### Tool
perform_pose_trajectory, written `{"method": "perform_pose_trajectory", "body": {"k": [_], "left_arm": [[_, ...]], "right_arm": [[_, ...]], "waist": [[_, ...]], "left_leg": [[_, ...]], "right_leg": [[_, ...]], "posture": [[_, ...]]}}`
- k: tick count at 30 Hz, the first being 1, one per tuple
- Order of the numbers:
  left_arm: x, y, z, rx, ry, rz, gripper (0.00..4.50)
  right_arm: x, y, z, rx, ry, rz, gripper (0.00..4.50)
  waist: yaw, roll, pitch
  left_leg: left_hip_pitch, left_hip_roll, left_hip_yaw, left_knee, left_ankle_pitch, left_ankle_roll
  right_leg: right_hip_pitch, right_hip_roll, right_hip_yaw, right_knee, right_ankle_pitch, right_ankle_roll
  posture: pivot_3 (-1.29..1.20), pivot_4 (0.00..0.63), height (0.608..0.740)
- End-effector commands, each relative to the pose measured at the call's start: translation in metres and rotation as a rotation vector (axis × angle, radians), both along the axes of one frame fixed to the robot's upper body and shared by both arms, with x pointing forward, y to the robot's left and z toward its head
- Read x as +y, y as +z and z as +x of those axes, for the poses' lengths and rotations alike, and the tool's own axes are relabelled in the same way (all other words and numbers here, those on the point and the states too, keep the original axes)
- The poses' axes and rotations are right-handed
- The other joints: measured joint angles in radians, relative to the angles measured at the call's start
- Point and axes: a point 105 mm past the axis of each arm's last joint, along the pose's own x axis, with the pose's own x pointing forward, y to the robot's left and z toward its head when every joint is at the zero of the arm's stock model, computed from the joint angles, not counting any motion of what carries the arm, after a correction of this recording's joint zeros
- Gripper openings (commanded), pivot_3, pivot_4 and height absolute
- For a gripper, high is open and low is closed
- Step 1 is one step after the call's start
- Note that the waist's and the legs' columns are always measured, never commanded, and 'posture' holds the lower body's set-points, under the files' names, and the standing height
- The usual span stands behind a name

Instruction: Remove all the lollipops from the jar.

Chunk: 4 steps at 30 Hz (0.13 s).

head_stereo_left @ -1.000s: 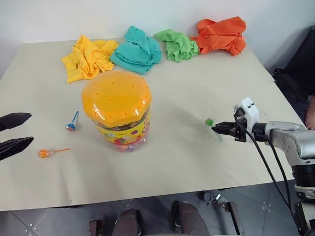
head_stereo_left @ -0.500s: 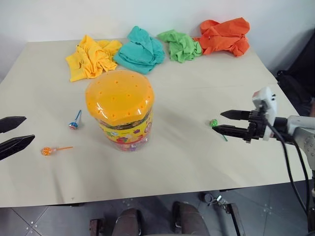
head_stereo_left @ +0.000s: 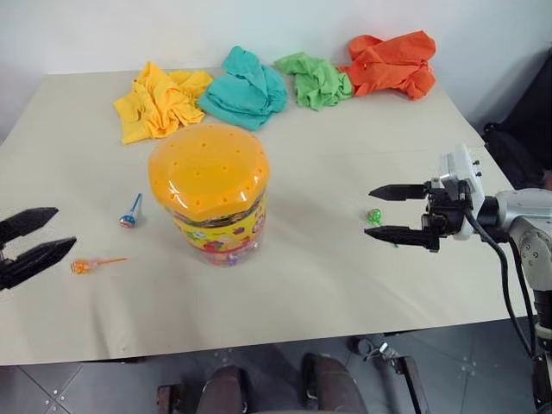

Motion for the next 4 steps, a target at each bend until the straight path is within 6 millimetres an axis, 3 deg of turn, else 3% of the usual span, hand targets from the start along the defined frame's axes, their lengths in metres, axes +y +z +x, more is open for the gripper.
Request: {"method": "perform_pose_trajectory", "body": {"k": [1, 4], "left_arm": [[0.0059, 0.012, -0.0127, -0.08, 0.007, 0.073, 4.5], [0.0062, 0.0096, -0.0135, -0.095, 0.011, 0.079, 4.5]], "right_arm": [[-0.0021, 0.0047, -0.0108, -0.05, 0.067, -0.041, 4.47], [-0.0033, -0.0005, -0.0048, -0.055, 0.05, -0.045, 4.47]], "waist": [[0.0, 0.0, 0.0], [0.0, 0.0, 0.0]], "left_leg": [[0.0, 0.0, 0.0, 0.0, 0.0, 0.0], [0.0, 0.0, 0.0, 0.002, 0.0, 0.0]], "right_leg": [[0.0, 0.0, 0.0, 0.0, 0.0, 0.0], [0.001, -0.001, 0.0, 0.002, 0.0, 0.0]], "posture": [[0.0, 0.15, 0.74], [0.0, 0.15, 0.74]]}}
